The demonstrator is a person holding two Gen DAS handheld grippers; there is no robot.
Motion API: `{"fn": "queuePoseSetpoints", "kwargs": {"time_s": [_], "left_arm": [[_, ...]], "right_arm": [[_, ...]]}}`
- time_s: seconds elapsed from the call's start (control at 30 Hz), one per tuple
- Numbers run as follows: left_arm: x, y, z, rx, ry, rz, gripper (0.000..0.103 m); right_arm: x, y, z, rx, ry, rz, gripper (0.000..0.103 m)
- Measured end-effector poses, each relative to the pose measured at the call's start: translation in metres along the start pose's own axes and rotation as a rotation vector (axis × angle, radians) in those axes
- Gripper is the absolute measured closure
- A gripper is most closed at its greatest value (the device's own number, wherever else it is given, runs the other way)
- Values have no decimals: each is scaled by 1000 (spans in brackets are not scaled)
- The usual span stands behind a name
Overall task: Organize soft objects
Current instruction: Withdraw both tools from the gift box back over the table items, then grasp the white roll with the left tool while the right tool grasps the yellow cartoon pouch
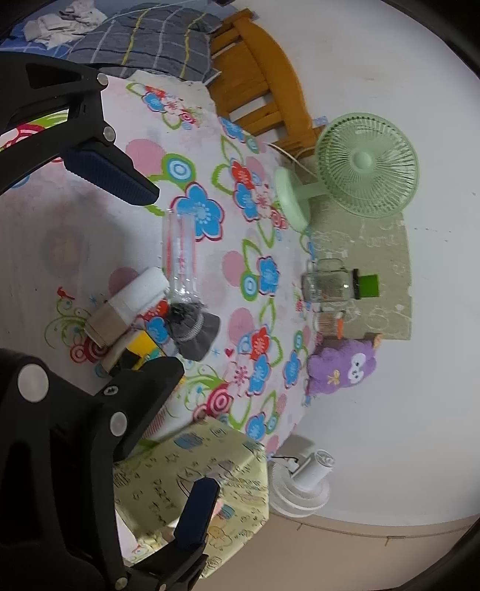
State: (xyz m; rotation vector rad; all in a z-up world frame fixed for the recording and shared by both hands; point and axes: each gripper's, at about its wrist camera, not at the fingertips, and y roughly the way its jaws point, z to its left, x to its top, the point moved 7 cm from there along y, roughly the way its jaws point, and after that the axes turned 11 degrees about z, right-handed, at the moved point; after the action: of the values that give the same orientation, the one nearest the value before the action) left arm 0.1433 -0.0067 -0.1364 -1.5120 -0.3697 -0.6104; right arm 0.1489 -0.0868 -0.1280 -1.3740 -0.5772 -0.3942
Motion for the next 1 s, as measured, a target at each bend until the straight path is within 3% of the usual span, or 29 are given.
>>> {"fn": "queuePoseSetpoints", "kwargs": {"time_s": [0.37,0.57,0.77,1.0], "left_arm": [[-9,28,11,-8,-31,66,1],[-14,43,20,2,-62,95,7],[-17,54,26,10,-74,117,8],[-19,71,18,-10,-65,151,11]], "right_arm": [[-5,31,7,-1,-21,64,0],[-3,43,8,-63,-54,55,0],[-5,56,13,-26,-44,85,4],[-11,73,4,-51,-31,123,7]]}}
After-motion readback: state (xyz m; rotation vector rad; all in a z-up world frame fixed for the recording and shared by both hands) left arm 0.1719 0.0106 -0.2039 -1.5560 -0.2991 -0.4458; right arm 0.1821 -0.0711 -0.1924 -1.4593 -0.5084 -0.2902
